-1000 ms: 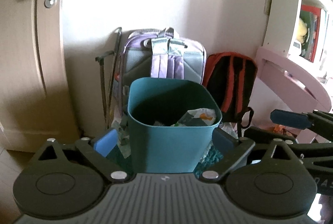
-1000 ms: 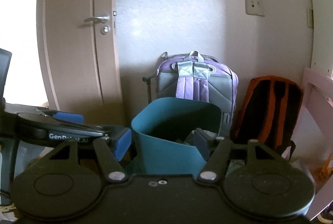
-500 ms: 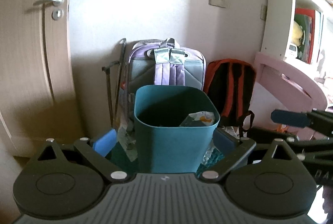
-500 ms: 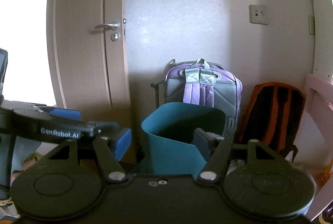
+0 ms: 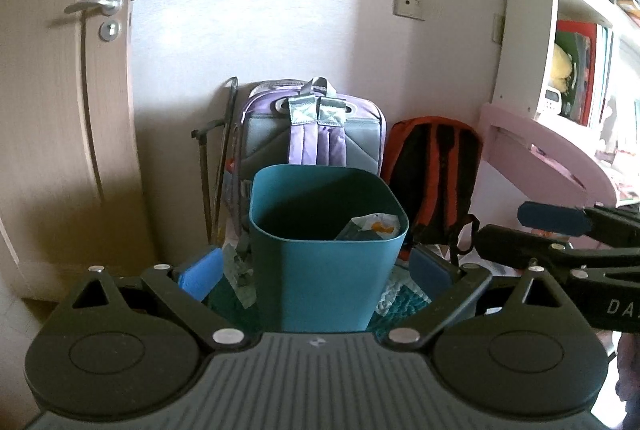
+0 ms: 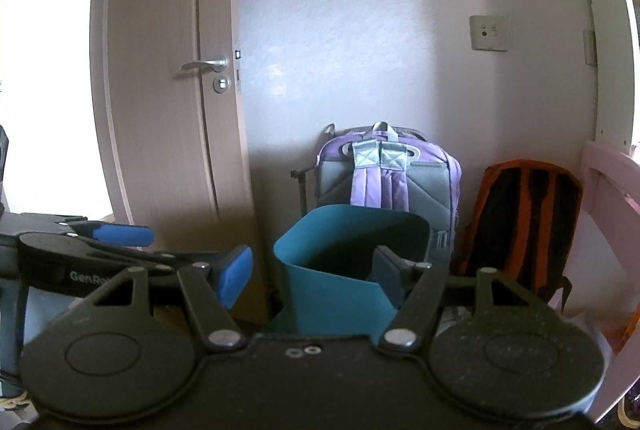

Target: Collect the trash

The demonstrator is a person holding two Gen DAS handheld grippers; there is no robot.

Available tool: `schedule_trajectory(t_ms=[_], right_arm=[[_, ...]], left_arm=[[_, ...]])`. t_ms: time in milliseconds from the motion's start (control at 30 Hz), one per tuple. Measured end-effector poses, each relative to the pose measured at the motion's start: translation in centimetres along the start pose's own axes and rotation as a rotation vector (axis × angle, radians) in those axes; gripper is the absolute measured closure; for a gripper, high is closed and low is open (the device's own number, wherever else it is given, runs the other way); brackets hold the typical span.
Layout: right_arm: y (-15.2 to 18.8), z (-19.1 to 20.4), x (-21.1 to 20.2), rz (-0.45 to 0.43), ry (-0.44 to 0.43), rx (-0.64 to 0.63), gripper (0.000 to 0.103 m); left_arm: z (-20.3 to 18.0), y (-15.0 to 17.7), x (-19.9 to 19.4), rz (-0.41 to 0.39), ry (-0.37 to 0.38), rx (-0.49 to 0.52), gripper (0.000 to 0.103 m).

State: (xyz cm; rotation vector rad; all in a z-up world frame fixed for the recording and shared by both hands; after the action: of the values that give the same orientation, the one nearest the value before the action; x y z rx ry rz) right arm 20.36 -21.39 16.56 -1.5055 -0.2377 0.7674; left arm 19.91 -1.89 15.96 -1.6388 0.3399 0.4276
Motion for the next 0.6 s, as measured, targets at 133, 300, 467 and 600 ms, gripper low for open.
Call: schedule_trajectory(t_ms=[133, 300, 467, 600], right_arm=[[0.3, -0.2, -0.1, 0.005, -0.003, 0.009, 0.036], [0.4, -0.3, -0.1, 0.003, -0.01, 0.015, 0.036], [0.6, -0.4, -0.1, 0.0, -0.015, 0.026, 0.036], [0.9, -0.2, -0.1, 0.001, -0.017, 0.027, 0.036]], left_arm=[[0.0, 0.2, -0.4, -0.009, 0.011, -0.01, 0.003], [-0.2, 0.5, -0.7, -0.012, 0.023, -0.017, 0.003], [0.1, 0.8, -0.8, -0.012, 0.03, -0.037, 0.003], [0.2, 1.1, -0.9, -0.015, 0.024, -0.035, 0.003]])
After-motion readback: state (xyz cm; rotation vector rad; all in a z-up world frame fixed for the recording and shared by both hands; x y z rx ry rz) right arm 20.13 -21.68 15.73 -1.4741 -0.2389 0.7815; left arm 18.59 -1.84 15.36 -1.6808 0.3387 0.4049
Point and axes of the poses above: each gripper's, at about its wrist camera, not at the fingertips, and x roughly the way its jaws point, z to its left, y to its underside, the point moved 3 cm from there along x, roughly the way its jaws point, and after that the axes turned 3 degrees about -y, right-handed, at the moved point
